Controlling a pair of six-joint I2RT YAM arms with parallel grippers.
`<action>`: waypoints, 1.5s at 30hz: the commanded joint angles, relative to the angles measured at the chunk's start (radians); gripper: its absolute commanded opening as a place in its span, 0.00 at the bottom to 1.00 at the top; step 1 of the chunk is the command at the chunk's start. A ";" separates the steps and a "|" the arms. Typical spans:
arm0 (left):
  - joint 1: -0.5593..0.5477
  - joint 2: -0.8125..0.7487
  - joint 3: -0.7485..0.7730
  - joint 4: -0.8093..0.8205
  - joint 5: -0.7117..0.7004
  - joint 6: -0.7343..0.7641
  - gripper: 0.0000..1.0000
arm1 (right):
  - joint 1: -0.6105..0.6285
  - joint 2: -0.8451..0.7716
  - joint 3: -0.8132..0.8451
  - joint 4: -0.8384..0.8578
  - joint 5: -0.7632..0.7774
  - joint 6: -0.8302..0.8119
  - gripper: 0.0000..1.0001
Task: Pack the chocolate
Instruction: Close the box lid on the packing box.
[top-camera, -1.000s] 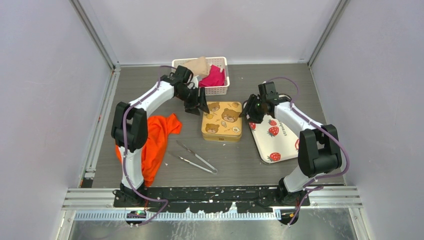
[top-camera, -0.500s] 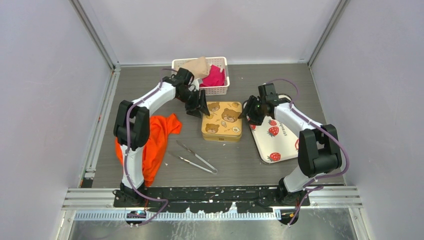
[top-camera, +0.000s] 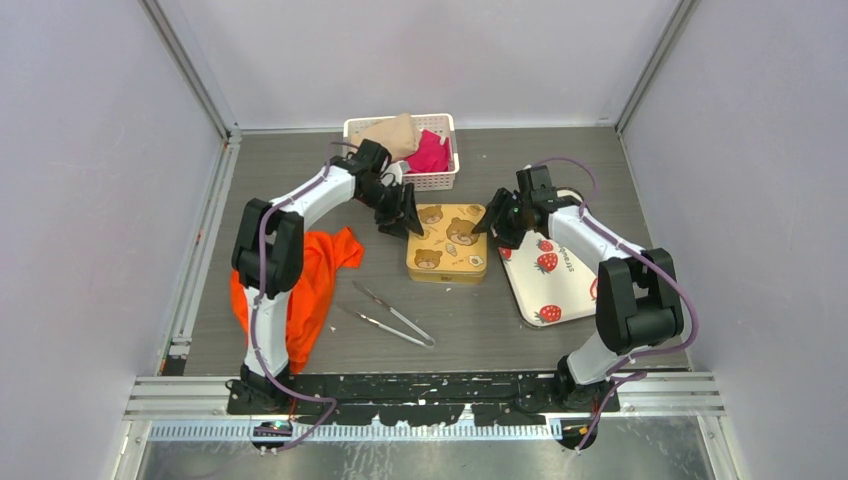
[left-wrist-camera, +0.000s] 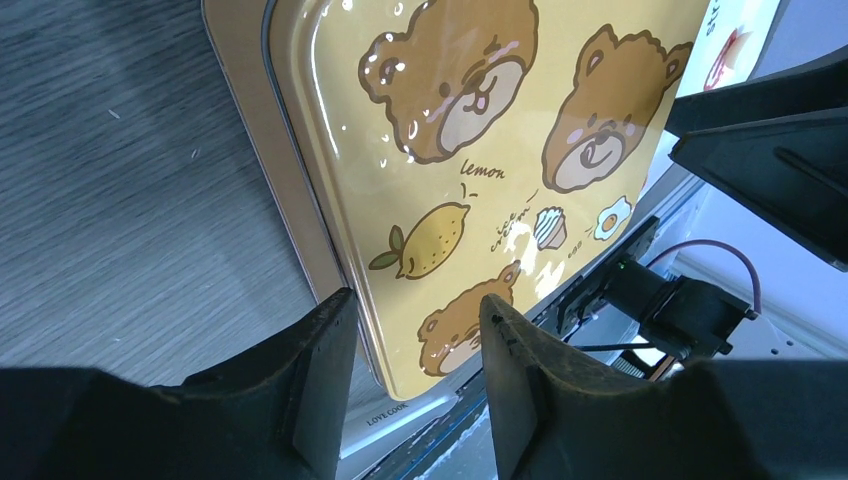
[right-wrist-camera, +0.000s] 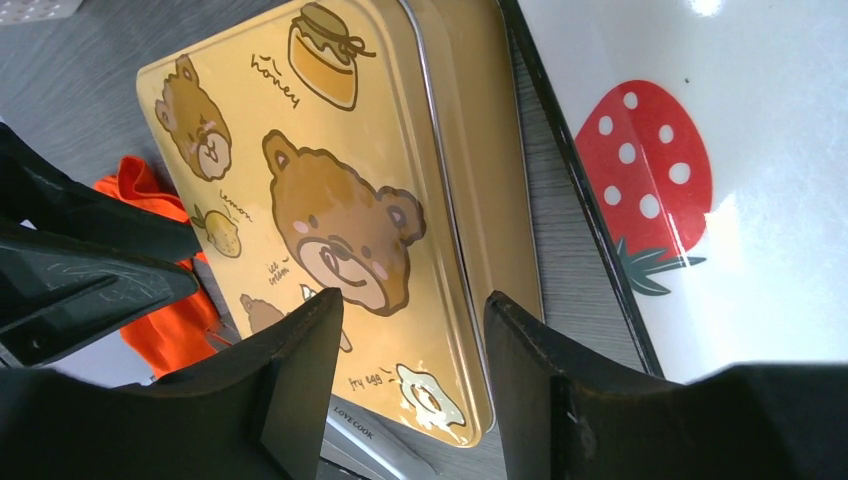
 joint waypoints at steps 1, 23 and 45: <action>-0.012 -0.012 0.006 0.038 0.053 -0.010 0.49 | -0.001 0.009 0.011 0.043 -0.021 0.016 0.60; -0.012 0.001 0.014 0.038 0.050 -0.008 0.48 | 0.136 0.031 0.306 -0.231 0.397 -0.121 0.15; -0.012 0.015 0.043 0.023 0.062 -0.006 0.48 | 0.164 0.284 0.667 -0.454 0.539 -0.093 0.01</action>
